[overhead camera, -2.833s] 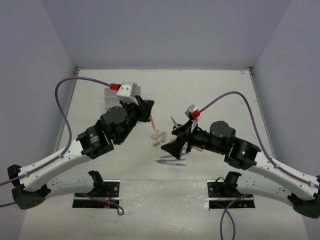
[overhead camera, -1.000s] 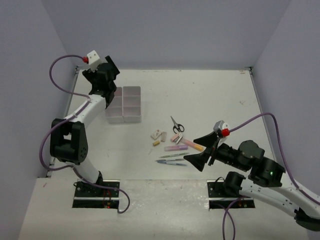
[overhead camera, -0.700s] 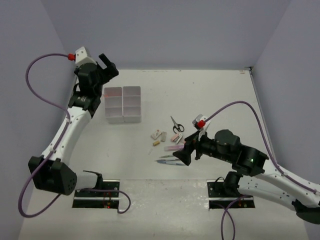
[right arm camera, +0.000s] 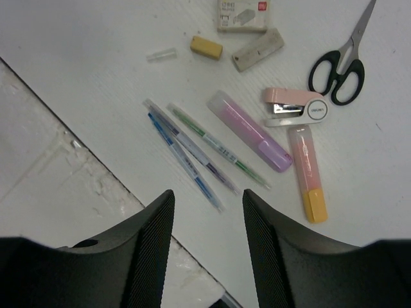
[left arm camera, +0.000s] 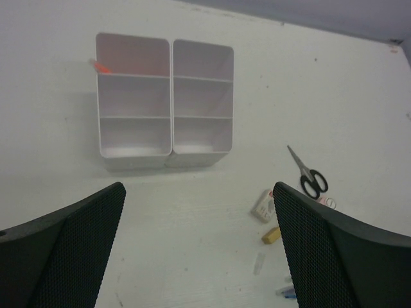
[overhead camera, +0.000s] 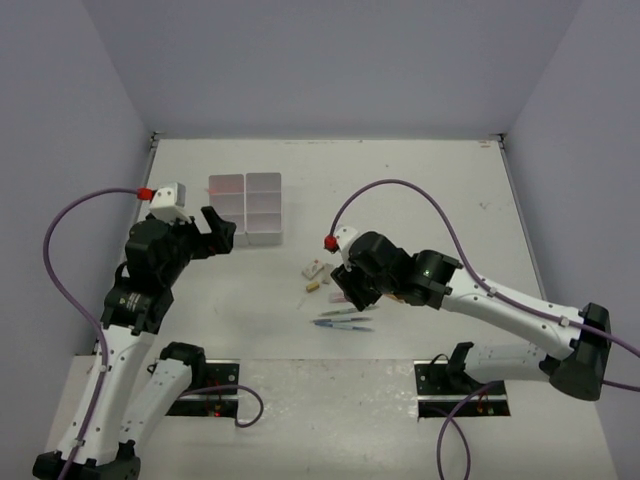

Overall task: Sort the stationery into containers
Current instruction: Pick up the pen from the center of the board.

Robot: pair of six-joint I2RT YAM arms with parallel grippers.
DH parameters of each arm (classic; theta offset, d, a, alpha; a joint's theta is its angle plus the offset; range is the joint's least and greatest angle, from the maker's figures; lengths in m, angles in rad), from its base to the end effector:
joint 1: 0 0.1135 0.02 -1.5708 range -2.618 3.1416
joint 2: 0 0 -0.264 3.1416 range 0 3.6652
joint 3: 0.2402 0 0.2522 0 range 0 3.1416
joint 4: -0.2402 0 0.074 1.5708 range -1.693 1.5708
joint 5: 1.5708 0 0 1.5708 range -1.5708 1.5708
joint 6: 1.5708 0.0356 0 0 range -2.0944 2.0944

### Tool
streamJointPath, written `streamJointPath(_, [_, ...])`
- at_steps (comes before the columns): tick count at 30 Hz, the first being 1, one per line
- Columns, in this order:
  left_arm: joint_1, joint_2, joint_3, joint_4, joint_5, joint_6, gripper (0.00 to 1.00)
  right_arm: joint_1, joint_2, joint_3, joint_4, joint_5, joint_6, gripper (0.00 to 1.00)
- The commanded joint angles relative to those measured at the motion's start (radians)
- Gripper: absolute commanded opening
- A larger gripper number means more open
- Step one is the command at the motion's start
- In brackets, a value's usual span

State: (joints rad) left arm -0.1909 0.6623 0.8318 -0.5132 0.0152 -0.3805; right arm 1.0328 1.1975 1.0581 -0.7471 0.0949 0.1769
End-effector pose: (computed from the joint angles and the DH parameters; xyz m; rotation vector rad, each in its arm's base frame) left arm 0.1436 -0.0283 0.3394 -0.1728 1.9270 -0.3981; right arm 0.1278 0.2077 0.2999 -0.9976 2.2888 0.4081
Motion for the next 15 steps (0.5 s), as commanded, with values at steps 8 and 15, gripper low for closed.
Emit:
streamJointPath(8, [0.000,0.021,-0.082,0.059,0.061,0.023,1.00,0.001,0.127,0.043,-0.081,-0.067,-0.147,0.45])
streamJointPath(15, [-0.018,0.016,-0.091,0.065,0.062,0.019,1.00,0.018,0.237,0.050,-0.020,-0.066,-0.144,0.45])
